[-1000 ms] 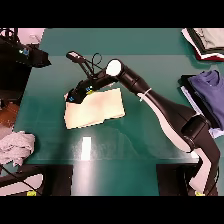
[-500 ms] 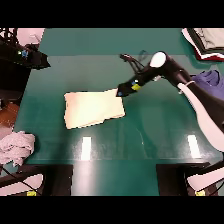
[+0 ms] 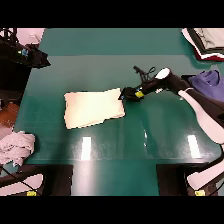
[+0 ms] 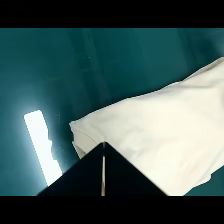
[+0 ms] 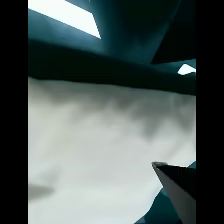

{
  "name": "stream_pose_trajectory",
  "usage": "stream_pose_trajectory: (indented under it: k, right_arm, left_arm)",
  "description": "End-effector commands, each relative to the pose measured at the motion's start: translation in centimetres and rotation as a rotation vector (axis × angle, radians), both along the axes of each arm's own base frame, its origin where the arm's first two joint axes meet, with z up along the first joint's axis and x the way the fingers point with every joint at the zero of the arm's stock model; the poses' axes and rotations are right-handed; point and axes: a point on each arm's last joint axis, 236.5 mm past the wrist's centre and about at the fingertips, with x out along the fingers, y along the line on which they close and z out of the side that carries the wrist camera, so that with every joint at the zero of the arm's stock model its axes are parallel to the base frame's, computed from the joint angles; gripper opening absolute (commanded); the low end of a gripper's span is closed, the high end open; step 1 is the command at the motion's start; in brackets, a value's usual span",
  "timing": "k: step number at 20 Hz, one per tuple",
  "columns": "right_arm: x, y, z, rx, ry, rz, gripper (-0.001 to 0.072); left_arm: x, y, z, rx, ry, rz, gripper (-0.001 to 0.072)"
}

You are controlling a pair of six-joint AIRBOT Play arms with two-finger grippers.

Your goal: Fold the shirts.

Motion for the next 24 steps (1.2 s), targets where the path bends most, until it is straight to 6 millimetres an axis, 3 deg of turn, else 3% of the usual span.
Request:
stream_pose_trajectory:
  k: [1, 4, 5, 8, 10, 12, 15, 18, 21, 24]
  right_arm:
    - [-1.7, 4.1, -1.6, 0.069, 0.1, 0.062, 0.0713]
    - [-4.2, 6.2, -3.0, 0.063, 0.154, 0.152, 0.0681]
    - [-4.4, 6.5, -3.1, 0.062, 0.152, 0.161, 0.0552]
    - [-4.7, 6.6, -2.4, 0.076, 0.097, 0.217, 0.0045]
    - [-3.7, 5.9, -0.5, 0.089, 0.029, 0.22, 0.0017]
    - [-1.8, 3.9, 2.8, 0.097, -0.05, 0.18, 0.0016]
    - [2.2, -3.2, 7.4, 0.01, -0.19, 0.063, 0.0016]
    - [5.6, -13.5, 11.3, -0.093, -0.291, -0.133, 0.0016]
    - [8.5, -24.3, 15.1, -0.145, -0.396, -0.403, 0.0016]
    - [9.8, -34.8, 17.1, -0.202, -0.473, -0.657, 0.0015]
  left_arm:
    - [-0.2, 0.0, -0.2, 0.001, 0.011, -0.002, 0.0022]
    - [-0.7, 0.0, -0.5, 0.004, 0.035, -0.01, 0.0022]
    - [-0.8, 0.0, -0.5, 0.005, 0.038, -0.011, 0.0022]
    - [-0.8, 0.0, -0.5, 0.004, 0.038, -0.011, 0.0023]
    - [-0.8, 0.0, -0.5, 0.004, 0.038, -0.011, 0.0022]
    - [-0.7, 0.0, -0.5, 0.005, 0.037, -0.01, 0.0022]
    - [-0.7, -0.1, -0.5, -0.001, 0.037, -0.006, 0.0022]
    - [-0.8, -0.6, -0.4, -0.007, 0.037, -0.015, 0.0022]
    - [-0.5, -2.9, 0.0, -0.011, 0.002, -0.057, 0.0022]
    - [-0.2, -5.5, 0.7, -0.025, -0.043, -0.097, 0.0022]
